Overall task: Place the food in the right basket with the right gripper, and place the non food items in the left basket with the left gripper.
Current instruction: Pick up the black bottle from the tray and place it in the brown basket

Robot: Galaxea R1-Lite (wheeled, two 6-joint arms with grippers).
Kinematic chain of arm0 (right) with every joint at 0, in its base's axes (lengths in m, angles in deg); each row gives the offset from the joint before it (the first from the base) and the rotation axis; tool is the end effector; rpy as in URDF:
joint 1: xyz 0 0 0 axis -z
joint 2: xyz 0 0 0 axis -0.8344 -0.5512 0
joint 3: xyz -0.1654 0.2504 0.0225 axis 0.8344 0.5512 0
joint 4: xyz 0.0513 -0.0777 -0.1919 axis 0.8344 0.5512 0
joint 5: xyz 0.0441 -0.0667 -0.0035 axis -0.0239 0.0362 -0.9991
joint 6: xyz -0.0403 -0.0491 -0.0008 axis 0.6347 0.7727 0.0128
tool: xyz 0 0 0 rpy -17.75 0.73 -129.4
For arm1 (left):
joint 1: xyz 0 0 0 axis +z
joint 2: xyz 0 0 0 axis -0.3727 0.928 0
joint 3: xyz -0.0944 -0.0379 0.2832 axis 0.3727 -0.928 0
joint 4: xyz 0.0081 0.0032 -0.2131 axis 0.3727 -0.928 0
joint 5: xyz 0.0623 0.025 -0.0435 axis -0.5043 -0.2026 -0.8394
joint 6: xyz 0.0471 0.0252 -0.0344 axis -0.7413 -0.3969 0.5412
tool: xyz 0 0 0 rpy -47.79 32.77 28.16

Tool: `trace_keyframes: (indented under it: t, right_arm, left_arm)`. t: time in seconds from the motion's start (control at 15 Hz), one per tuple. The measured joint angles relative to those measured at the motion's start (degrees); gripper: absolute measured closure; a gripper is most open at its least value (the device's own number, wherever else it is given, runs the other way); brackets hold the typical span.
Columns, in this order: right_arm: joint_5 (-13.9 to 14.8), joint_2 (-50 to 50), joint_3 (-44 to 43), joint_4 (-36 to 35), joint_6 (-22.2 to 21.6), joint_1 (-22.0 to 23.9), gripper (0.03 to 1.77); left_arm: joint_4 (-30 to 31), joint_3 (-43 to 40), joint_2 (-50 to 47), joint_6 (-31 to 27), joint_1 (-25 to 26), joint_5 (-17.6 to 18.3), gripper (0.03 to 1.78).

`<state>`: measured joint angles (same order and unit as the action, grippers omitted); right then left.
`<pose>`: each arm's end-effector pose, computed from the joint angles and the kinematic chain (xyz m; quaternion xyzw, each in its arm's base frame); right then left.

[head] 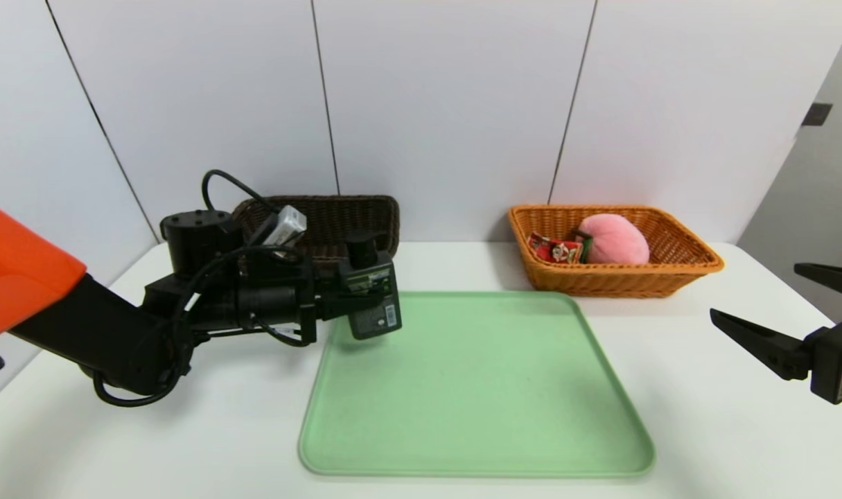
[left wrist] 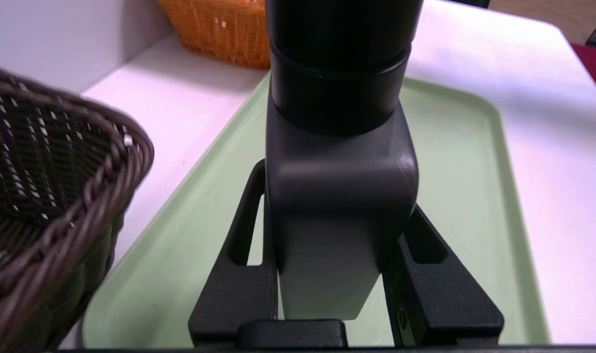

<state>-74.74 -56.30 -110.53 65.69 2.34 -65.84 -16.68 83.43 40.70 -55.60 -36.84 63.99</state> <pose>0.1986 0.0347 0.1909 -0.1598 0.1048 0.1143 0.9749 0.3441 -0.1482 0.1169 0.0084 0.0326 -0.6001 0.7992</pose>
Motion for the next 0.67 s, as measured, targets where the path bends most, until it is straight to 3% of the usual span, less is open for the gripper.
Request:
trace_keyframes:
  t: [0.2,0.4,0.67]
  right_arm:
    - [0.0,-0.1,0.5,0.0,0.0,0.0,0.09]
    - [0.0,0.0,0.9,-0.4,0.0,0.0,0.09]
    - [0.0,0.2,1.0,-0.3,0.0,0.0,0.09]
  left_arm:
    - [-0.1,2.4,-5.7,5.1,0.0,-0.3,1.22]
    - [-0.9,9.9,-9.0,10.4,1.6,-0.8,1.22]
    - [-8.4,24.4,-7.8,11.7,5.9,-2.2,1.22]
